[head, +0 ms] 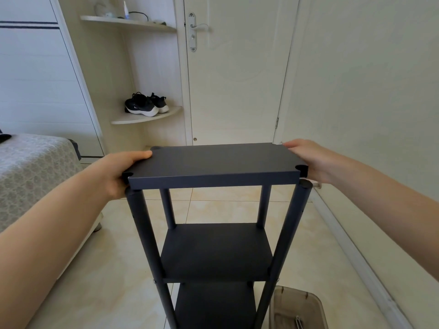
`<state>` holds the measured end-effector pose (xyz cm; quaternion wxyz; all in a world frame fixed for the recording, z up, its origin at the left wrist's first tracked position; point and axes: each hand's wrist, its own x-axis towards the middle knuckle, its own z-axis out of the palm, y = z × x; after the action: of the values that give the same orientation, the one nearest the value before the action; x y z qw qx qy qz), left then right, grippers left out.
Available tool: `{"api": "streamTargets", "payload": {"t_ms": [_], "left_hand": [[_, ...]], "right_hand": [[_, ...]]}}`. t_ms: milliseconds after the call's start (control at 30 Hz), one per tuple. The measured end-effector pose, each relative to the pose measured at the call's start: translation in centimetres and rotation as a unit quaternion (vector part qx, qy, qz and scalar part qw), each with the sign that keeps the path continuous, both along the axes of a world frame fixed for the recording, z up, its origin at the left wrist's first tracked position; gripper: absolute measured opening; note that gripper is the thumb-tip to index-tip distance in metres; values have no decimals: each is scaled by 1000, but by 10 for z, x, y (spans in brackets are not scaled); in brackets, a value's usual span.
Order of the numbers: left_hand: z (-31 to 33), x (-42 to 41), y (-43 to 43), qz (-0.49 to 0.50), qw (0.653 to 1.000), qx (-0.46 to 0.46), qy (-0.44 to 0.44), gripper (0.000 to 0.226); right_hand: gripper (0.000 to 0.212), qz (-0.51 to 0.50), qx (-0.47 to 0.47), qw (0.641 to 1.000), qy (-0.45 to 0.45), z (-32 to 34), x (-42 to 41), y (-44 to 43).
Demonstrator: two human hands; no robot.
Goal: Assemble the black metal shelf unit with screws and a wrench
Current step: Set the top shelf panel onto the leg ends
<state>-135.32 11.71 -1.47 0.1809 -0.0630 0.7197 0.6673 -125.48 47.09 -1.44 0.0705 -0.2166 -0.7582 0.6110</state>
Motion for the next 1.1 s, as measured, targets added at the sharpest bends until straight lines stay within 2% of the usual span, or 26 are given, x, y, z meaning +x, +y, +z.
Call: {"api": "streamTargets", "payload": {"t_ms": [67, 200, 433, 700, 867, 1000, 1033, 1100], "left_hand": [[0, 1, 1, 8, 1000, -4, 1, 20], [0, 1, 2, 25, 1000, 1, -5, 20], [0, 6, 10, 48, 999, -11, -15, 21], [1, 10, 13, 65, 998, -15, -23, 23], [1, 11, 12, 72, 997, -23, -19, 23], [1, 11, 10, 64, 998, -10, -25, 23], [1, 11, 10, 63, 998, -9, -26, 23], [2, 11, 10, 61, 998, -7, -26, 23]], "right_hand": [[31, 52, 17, 998, 11, 0, -1, 5], [40, 136, 24, 990, 18, 0, -3, 9], [30, 139, 198, 969, 53, -3, -10, 20], [24, 209, 233, 948, 52, 0, -6, 37], [26, 212, 211, 954, 36, 4, -10, 38], [45, 182, 103, 978, -1, 6, -10, 38], [45, 167, 74, 983, 1, 7, -10, 37], [31, 115, 48, 992, 2, 6, -6, 33]]}}
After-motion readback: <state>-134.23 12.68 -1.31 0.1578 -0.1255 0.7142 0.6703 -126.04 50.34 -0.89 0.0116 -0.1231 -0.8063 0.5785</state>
